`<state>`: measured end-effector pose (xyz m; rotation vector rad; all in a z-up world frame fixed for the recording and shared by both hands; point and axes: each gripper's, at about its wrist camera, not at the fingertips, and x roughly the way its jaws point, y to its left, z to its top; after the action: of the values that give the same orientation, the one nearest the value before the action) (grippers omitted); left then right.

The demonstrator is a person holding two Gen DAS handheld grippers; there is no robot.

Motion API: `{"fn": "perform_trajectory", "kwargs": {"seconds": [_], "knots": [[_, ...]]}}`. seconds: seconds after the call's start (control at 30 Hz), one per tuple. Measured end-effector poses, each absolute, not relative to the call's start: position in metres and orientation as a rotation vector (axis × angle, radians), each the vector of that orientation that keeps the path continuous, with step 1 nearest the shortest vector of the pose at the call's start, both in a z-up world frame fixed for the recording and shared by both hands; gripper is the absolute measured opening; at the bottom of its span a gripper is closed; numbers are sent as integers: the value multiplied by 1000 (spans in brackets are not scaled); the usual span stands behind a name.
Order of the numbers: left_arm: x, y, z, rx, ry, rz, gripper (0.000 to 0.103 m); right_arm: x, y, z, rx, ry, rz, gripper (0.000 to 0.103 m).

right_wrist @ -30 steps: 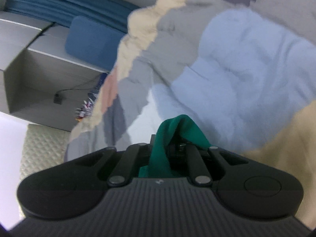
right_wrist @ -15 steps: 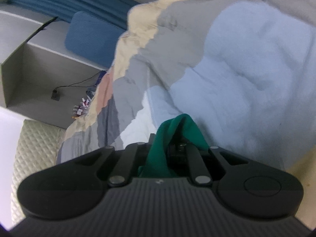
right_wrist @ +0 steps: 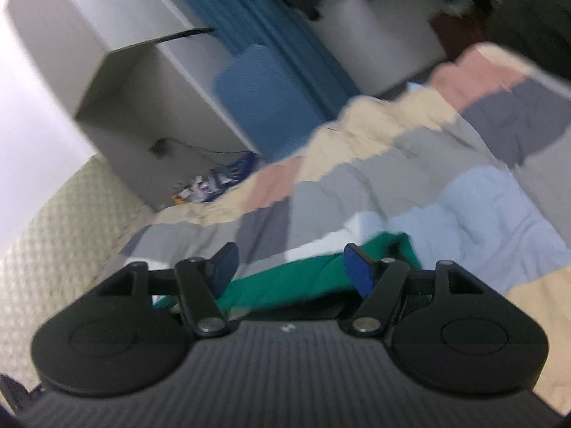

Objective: Fold large clothes
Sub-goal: 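Open the right gripper to release the hoodie while the left gripper holds it, then lower the green hoodie onto the quilt and open both grippers over it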

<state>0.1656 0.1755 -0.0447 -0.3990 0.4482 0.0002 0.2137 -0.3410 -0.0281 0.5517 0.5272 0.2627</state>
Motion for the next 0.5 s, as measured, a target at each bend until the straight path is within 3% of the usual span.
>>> {"fn": "perform_trajectory", "kwargs": {"seconds": [0.13, 0.37, 0.5], "knots": [[146, 153, -44, -348, 444, -41, 70, 206, -302, -25, 397, 571, 366, 69], [168, 122, -78, -259, 597, -21, 70, 215, -246, -54, 146, 738, 430, 68], [176, 117, -92, -226, 624, -11, 70, 210, -223, -62, -46, 722, 386, 67]]}}
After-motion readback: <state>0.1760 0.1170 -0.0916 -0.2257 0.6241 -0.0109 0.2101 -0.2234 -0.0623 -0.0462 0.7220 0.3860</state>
